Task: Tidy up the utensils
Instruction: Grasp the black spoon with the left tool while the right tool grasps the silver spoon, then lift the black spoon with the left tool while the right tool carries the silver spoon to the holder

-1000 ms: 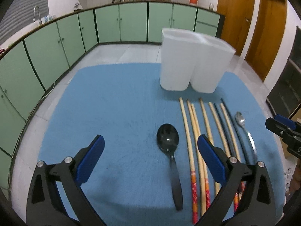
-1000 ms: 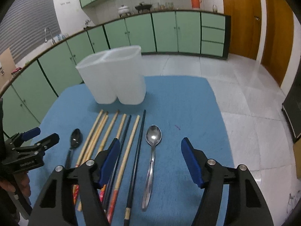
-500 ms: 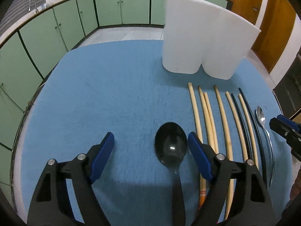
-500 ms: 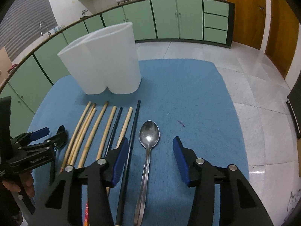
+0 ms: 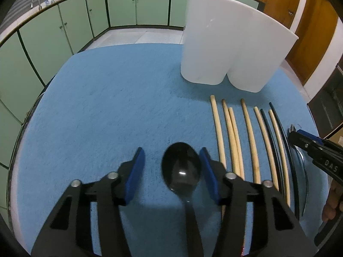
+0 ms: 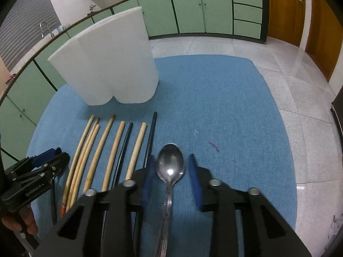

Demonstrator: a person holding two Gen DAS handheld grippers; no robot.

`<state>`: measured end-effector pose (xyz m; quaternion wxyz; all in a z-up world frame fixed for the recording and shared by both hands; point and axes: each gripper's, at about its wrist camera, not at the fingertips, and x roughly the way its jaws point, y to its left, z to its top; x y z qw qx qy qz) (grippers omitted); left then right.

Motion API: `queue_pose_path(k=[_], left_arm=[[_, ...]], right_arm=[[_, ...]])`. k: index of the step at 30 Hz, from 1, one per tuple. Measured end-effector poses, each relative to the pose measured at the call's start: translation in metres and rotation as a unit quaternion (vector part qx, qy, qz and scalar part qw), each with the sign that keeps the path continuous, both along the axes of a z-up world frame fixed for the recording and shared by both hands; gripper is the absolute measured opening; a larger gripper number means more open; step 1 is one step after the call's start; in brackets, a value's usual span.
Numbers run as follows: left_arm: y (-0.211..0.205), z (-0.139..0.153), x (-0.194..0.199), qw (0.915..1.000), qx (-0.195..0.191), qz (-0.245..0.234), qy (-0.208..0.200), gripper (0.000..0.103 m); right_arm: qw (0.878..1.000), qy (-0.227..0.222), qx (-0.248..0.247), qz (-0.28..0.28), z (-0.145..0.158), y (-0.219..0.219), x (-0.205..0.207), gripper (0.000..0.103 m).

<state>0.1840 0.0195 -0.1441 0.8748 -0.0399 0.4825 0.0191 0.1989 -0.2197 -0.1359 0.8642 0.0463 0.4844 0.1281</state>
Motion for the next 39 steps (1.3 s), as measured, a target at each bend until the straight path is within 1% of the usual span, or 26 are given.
queue_pose_path(k=[1,2,4,7,8,11,13,16,22,24,29,32,33,34,37,39], left_arm=[[-0.002,0.0,-0.001,1.0,0.001,-0.001,-0.002,0.036],[-0.004,0.001,-0.003,1.0,0.0,-0.003,-0.005,0.034],[-0.006,0.0,-0.005,0.9999,-0.003,-0.003,-0.009,0.034],[-0.008,0.002,-0.01,0.9997,-0.012,-0.004,-0.02,0.034],[-0.008,0.004,-0.013,0.9995,-0.017,-0.004,-0.027,0.034],[-0.005,0.017,-0.024,0.9973,-0.024,-0.005,-0.07,0.034],[-0.006,0.024,-0.028,0.9955,-0.027,-0.004,-0.091,0.033],[-0.004,0.04,-0.028,0.9916,-0.027,-0.006,-0.126,0.033],[-0.009,0.07,-0.025,0.9821,-0.035,-0.009,-0.185,0.033],[-0.01,0.079,-0.024,0.9789,-0.036,-0.01,-0.201,0.033],[-0.018,0.103,-0.017,0.9713,-0.033,-0.012,-0.235,0.033],[-0.021,0.118,-0.015,0.9651,-0.032,-0.011,-0.26,0.033],[-0.023,0.125,-0.01,0.9622,-0.034,-0.013,-0.27,0.033],[-0.021,0.129,-0.007,0.9607,-0.034,-0.013,-0.275,0.033],[-0.024,0.147,0.009,0.9535,-0.034,-0.016,-0.299,0.033],[-0.027,0.156,0.017,0.951,-0.03,-0.018,-0.307,0.033]], right_arm=[[1.0,-0.002,-0.003,0.001,0.0,0.001,-0.002,0.028],[1.0,-0.003,-0.005,0.003,0.0,0.003,-0.003,0.028],[1.0,-0.01,-0.009,0.003,-0.001,0.005,-0.008,0.028],[1.0,-0.021,0.009,-0.002,0.001,0.001,-0.012,0.028],[0.999,-0.031,0.018,-0.001,0.004,-0.002,-0.016,0.028],[0.997,-0.068,0.042,0.005,0.019,-0.009,-0.026,0.027],[0.995,-0.085,0.051,0.01,0.029,-0.012,-0.029,0.027],[0.991,-0.117,0.066,0.023,0.049,-0.016,-0.032,0.027],[0.982,-0.162,0.088,0.035,0.081,-0.021,-0.032,0.027],[0.98,-0.172,0.092,0.036,0.084,-0.023,-0.033,0.027],[0.974,-0.196,0.106,0.036,0.104,-0.025,-0.033,0.027],[0.971,-0.212,0.109,0.038,0.12,-0.027,-0.029,0.026],[0.969,-0.216,0.109,0.039,0.123,-0.028,-0.029,0.021],[0.968,-0.223,0.111,0.042,0.13,-0.029,-0.027,0.006],[0.965,-0.23,0.121,0.046,0.145,-0.031,-0.018,0.006],[0.963,-0.233,0.121,0.055,0.154,-0.03,-0.012,0.005]])
